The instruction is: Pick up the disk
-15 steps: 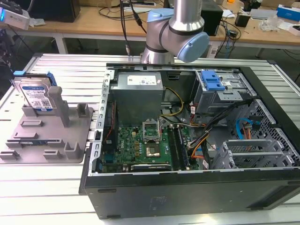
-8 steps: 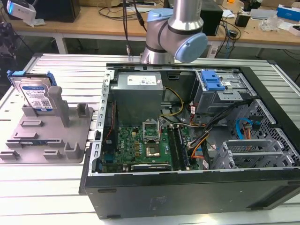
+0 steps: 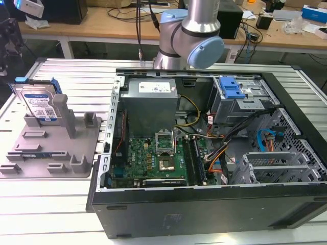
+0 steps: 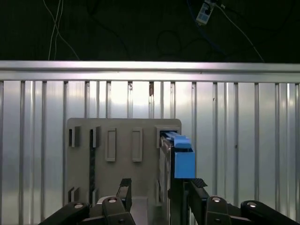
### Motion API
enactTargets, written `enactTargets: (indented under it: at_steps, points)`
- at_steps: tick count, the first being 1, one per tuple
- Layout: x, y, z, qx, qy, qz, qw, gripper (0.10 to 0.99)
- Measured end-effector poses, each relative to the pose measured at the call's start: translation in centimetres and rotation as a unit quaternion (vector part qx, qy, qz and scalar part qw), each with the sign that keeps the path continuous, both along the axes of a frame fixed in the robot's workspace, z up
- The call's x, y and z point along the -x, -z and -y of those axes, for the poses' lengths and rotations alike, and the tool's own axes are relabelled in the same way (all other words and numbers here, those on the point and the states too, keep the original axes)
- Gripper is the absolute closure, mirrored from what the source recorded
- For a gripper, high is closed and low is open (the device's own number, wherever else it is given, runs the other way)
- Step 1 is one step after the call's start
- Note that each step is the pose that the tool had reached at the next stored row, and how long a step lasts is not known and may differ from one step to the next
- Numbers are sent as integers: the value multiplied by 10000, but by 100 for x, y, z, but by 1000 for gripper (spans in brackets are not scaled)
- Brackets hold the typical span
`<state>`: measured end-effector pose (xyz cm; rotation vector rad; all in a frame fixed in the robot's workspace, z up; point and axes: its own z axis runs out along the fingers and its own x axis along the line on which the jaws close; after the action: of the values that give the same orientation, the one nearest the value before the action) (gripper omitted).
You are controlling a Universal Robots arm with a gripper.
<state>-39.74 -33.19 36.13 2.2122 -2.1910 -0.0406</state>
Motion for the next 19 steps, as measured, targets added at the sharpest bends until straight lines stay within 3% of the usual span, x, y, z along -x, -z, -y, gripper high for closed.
enactTargets:
  at_steps: [1,4,11,14,19]
  points:
    - [14,1,-36,0,-6,0,10000,482]
    - [73,18,-60,5,-78,0,10000,482]
    - [79,22,-67,6,-88,-1,10000,482]
    - [79,32,-137,8,-87,-1,10000,482]
    - [87,101,-153,24,-87,-1,10000,482]
